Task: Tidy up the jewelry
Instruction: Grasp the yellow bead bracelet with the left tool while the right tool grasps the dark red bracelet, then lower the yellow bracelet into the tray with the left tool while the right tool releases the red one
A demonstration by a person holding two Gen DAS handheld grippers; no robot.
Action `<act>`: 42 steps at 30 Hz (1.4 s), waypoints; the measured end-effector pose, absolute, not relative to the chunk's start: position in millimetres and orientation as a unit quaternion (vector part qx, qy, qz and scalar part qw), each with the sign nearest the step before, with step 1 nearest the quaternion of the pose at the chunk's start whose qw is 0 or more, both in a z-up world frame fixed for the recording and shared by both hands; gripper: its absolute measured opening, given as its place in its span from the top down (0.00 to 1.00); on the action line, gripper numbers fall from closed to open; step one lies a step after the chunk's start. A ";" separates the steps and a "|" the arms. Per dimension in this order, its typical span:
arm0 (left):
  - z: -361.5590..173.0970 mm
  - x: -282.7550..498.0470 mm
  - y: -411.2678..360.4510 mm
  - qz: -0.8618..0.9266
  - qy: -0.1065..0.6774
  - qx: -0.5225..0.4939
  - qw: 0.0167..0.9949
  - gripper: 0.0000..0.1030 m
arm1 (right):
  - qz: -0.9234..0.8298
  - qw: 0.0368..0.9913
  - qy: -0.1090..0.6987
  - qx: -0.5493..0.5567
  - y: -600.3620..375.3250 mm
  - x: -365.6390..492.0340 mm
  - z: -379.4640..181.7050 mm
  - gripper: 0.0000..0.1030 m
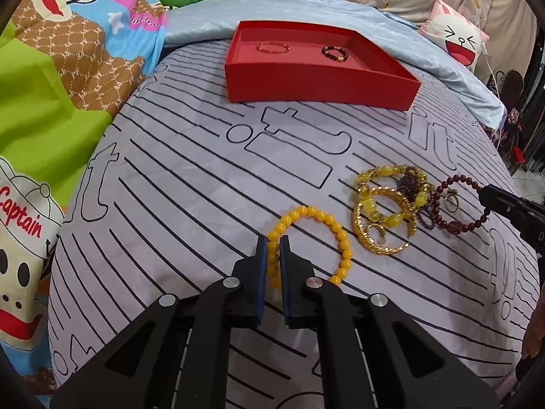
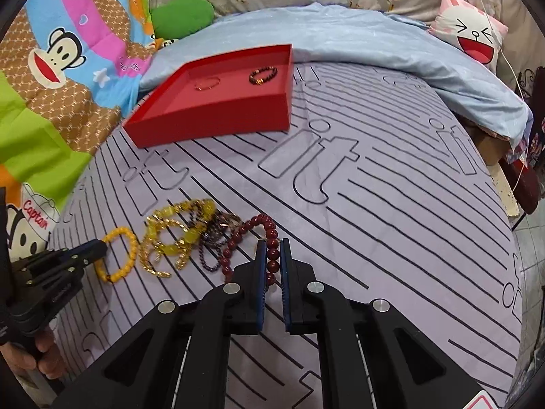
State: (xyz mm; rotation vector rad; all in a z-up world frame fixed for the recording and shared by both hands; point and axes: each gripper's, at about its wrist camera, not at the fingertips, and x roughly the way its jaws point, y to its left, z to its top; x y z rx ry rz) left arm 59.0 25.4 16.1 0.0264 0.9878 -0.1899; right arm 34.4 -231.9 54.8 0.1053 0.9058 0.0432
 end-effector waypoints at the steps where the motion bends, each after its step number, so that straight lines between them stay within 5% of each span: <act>1: 19.7 58.1 25.0 -0.094 0.470 0.013 0.877 0.93 | 0.024 0.900 0.433 0.050 -230.3 33.6 59.6 0.93; 19: 88.0 70.6 19.3 -0.145 0.429 -0.009 0.892 0.93 | 0.056 0.922 0.381 0.054 -223.8 45.1 123.7 0.93; 30: 147.0 168.5 -0.2 -0.174 0.366 -0.009 0.914 0.93 | 0.071 0.936 0.342 0.049 -219.1 140.3 156.0 0.93; 42: 103.2 290.6 -22.6 -0.214 0.407 -0.063 0.886 0.93 | 0.100 0.912 0.387 0.093 -203.9 263.8 116.2 0.93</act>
